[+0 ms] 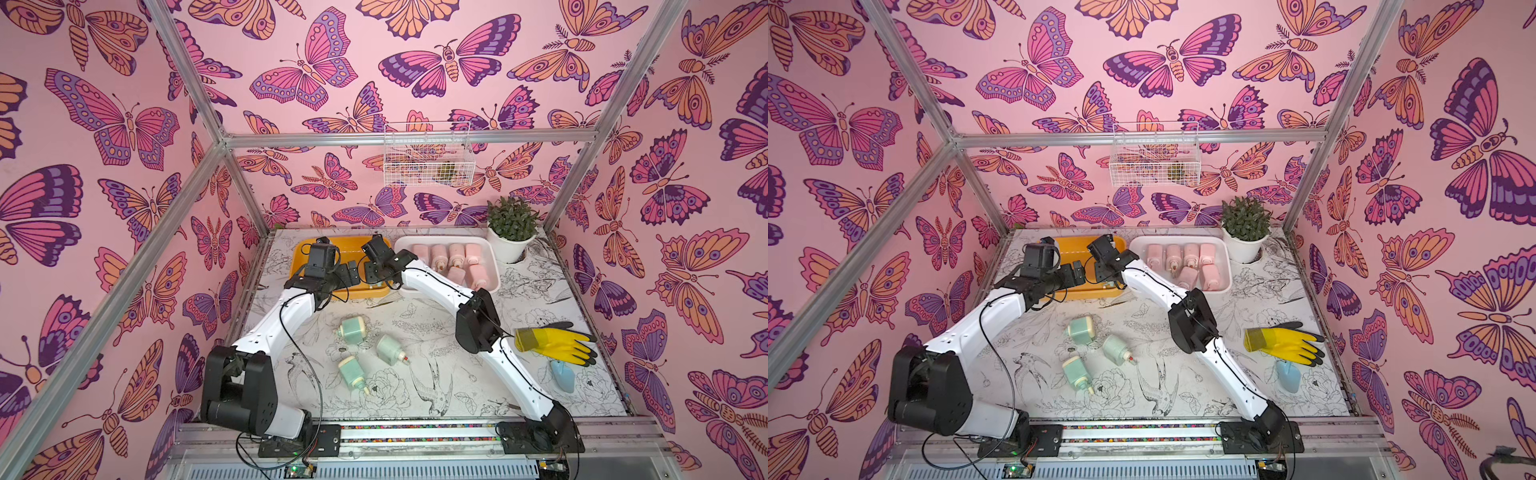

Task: Place the pencil sharpeners by color into the storage box
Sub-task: Place the pencil sharpener in the storage box.

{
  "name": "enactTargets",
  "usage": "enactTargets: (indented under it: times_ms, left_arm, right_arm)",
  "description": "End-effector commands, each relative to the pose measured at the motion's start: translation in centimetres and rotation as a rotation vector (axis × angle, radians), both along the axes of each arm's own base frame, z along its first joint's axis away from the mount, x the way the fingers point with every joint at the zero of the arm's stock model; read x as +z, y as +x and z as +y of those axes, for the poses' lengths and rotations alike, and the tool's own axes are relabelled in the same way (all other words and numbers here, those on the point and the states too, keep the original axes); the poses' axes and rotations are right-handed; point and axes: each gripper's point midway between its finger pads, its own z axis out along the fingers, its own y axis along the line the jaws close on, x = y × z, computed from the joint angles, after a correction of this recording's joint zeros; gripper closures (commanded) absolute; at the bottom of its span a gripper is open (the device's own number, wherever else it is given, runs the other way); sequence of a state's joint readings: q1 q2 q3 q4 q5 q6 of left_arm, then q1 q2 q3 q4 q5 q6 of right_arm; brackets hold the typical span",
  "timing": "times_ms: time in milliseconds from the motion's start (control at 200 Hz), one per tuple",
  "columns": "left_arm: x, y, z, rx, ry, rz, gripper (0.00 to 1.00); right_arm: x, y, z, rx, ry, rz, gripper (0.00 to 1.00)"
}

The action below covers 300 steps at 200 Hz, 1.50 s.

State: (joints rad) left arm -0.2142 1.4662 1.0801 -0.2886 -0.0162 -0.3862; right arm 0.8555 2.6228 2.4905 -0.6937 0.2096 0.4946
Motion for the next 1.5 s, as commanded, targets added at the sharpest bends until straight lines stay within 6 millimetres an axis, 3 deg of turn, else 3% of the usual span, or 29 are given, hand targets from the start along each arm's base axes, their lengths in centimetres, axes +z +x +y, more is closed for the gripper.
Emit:
enactTargets:
  times_ms: [0,45,275,491,611,701,796,881,971,1142,1207,1312,1497]
  left_arm:
    - [0.1,0.0,0.3,0.008,-0.009,0.008,0.00]
    - [0.1,0.0,0.3,0.007,-0.008,0.009,0.00]
    - [-0.3,0.0,0.4,0.013,-0.005,0.018,0.00]
    - [-0.2,0.0,0.5,0.015,-0.006,0.017,0.00]
    - [-0.3,0.0,0.6,0.015,-0.006,0.020,0.00]
    - [-0.3,0.0,0.6,0.015,-0.008,0.020,0.00]
    - [-0.3,0.1,0.6,0.016,-0.008,0.021,0.00]
    - [-0.4,0.0,0.6,0.017,-0.007,0.023,0.00]
    - [-0.5,0.0,0.7,0.015,-0.003,0.024,0.00]
    - [-0.6,0.0,0.7,0.013,-0.002,0.028,0.00]
    - [-0.5,0.0,0.8,0.006,0.009,0.022,0.00]
    - [0.9,-0.1,0.3,-0.068,0.041,-0.023,0.00]
    - [3.8,-0.4,-2.4,-0.315,0.089,-0.223,0.00]
  right_arm:
    - [-0.3,0.1,-0.4,-0.019,-0.019,0.004,0.52]
    - [-0.1,0.1,-0.3,-0.017,-0.015,0.003,0.41]
    - [0.4,0.2,0.1,-0.010,0.011,-0.003,0.40]
    - [0.0,0.2,0.0,0.006,-0.007,-0.003,0.24]
    - [0.3,0.1,0.1,0.012,-0.006,-0.008,0.24]
    - [0.7,0.2,0.3,0.015,0.011,-0.010,0.31]
    - [0.9,0.3,0.6,0.012,0.025,-0.017,0.49]
    - [0.7,0.5,0.2,0.002,0.007,-0.025,0.48]
    - [1.2,0.5,-0.2,0.017,-0.015,-0.036,0.54]
    - [3.0,0.2,0.1,0.065,-0.002,-0.049,0.82]
    - [4.6,0.3,0.5,0.073,0.040,-0.064,1.00]
    - [8.2,0.6,0.8,0.063,0.111,-0.108,1.00]
    - [12.6,0.9,-1.2,-0.032,0.204,-0.116,1.00]
